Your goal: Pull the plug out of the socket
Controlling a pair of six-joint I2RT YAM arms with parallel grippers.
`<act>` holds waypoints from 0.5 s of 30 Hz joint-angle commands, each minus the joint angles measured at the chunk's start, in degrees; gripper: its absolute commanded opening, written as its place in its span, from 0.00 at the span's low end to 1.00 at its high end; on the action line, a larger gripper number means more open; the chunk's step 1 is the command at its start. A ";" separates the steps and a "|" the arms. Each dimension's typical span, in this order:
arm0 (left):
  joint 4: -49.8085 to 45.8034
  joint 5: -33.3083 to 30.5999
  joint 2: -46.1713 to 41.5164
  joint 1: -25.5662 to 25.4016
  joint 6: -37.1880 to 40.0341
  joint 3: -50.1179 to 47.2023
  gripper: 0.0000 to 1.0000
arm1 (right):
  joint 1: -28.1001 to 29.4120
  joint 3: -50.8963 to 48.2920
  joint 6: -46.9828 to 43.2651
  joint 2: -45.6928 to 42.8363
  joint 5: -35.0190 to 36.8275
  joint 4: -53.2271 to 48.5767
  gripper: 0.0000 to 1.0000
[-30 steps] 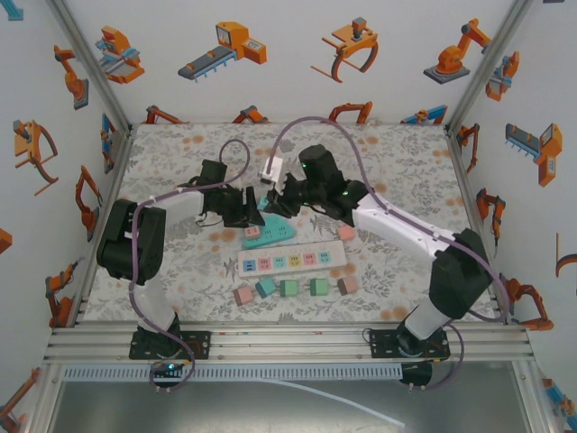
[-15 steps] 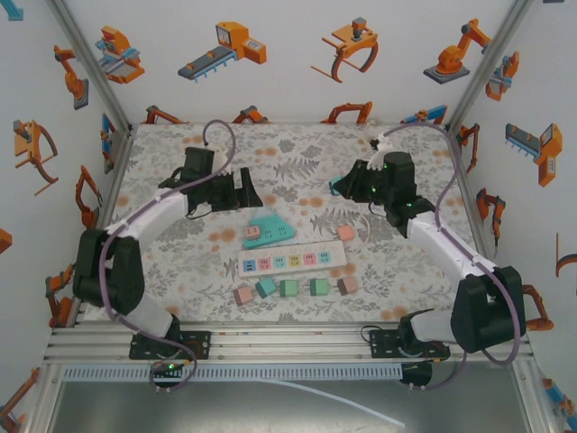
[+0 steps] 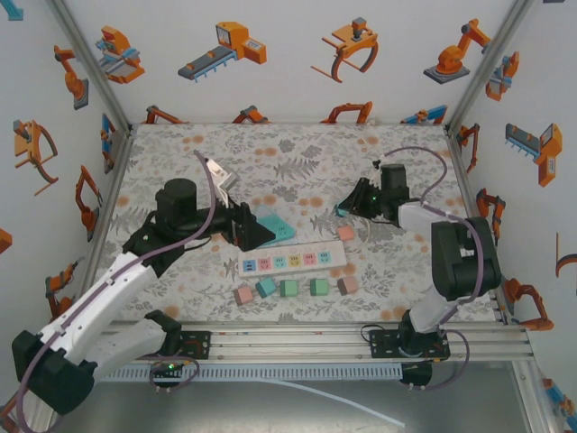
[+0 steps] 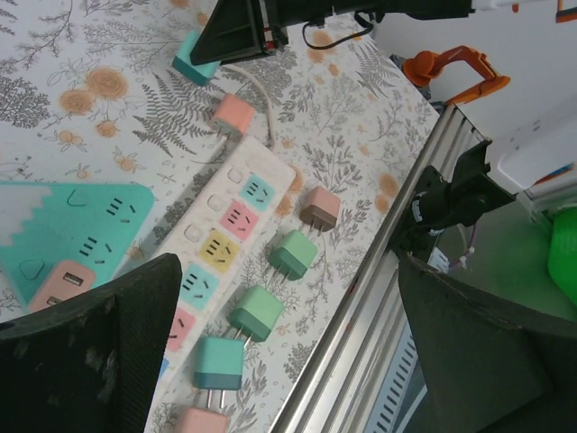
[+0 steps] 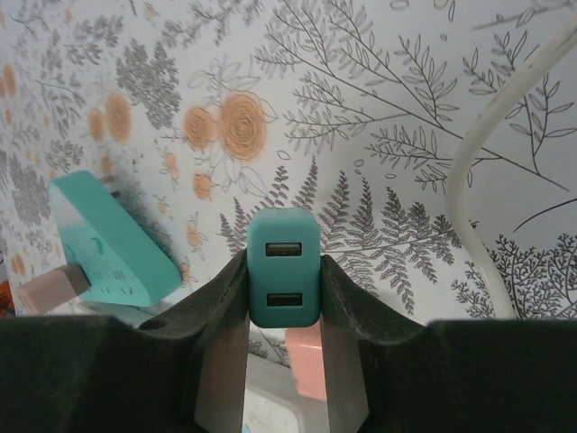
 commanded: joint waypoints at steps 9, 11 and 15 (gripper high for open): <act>-2.25 -10.10 -8.93 -0.21 0.41 -6.34 0.97 | -0.07 0.15 -0.43 4.52 0.09 -0.15 0.32; -2.69 -11.30 -9.54 -0.24 0.28 -6.68 0.97 | -0.12 0.13 -0.89 4.22 1.32 -1.11 0.39; -3.28 -12.97 -9.87 -0.23 0.04 -7.07 0.97 | -0.07 0.01 -2.33 2.89 3.24 -3.34 0.46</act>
